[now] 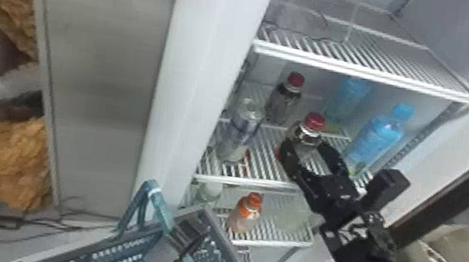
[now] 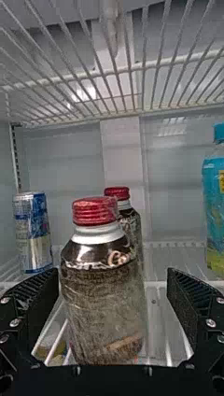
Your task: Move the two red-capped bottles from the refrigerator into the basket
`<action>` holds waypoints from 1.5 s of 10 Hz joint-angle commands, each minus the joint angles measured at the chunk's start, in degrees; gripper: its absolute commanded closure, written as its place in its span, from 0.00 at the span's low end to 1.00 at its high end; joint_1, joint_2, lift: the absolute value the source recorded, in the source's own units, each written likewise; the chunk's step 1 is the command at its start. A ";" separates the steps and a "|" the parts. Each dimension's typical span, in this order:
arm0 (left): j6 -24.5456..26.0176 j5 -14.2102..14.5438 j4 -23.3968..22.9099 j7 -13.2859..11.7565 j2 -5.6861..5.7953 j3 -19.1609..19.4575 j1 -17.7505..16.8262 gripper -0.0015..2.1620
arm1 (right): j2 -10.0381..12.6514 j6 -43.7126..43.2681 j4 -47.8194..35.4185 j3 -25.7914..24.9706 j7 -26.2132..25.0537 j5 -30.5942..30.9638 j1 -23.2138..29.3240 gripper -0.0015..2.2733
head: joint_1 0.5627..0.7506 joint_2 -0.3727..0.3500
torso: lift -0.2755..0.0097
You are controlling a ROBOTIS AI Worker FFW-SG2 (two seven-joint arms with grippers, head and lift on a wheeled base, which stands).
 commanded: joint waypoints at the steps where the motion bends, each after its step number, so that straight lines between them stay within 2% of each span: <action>1: 0.11 0.00 0.00 0.00 0.00 0.00 0.01 0.56 | -0.19 0.16 1.34 0.52 -0.17 0.20 -1.55 0.07 | 0.70 0.03 | 0.97; 3: 0.11 0.00 0.00 0.00 0.00 0.00 0.01 0.56 | -0.54 0.72 2.75 1.32 -0.25 0.54 -2.82 0.08 | 0.70 0.03 | 0.97; 4: 0.11 0.00 0.00 0.00 0.00 0.00 0.01 0.56 | -0.80 1.28 3.59 1.78 -0.17 0.31 -3.52 0.12 | 0.70 0.03 | 0.97; 5: 0.11 -0.12 0.00 0.00 0.00 0.00 0.01 0.56 | -1.33 1.70 5.00 2.58 -0.08 -0.72 -4.37 0.26 | 0.70 0.03 | 0.97; 6: 0.11 -0.12 0.00 0.00 0.00 0.00 0.01 0.56 | -1.59 2.69 5.42 3.15 0.10 -1.52 -4.51 0.44 | 0.70 0.03 | 0.97; 7: 0.11 -0.12 0.00 0.00 0.00 0.00 0.01 0.56 | -1.59 2.27 5.14 3.15 0.10 -1.52 -4.37 0.54 | 0.70 0.03 | 0.97; 10: -0.03 -0.23 0.00 0.00 0.00 0.00 0.01 0.56 | -1.51 1.98 0.08 1.78 0.10 -2.09 -0.99 0.56 | 0.70 0.03 | 0.97; 15: 0.39 -0.35 0.14 0.09 0.00 0.00 0.01 0.56 | -0.80 5.78 -12.30 -0.96 0.10 -4.83 8.85 0.56 | 0.70 0.03 | 0.97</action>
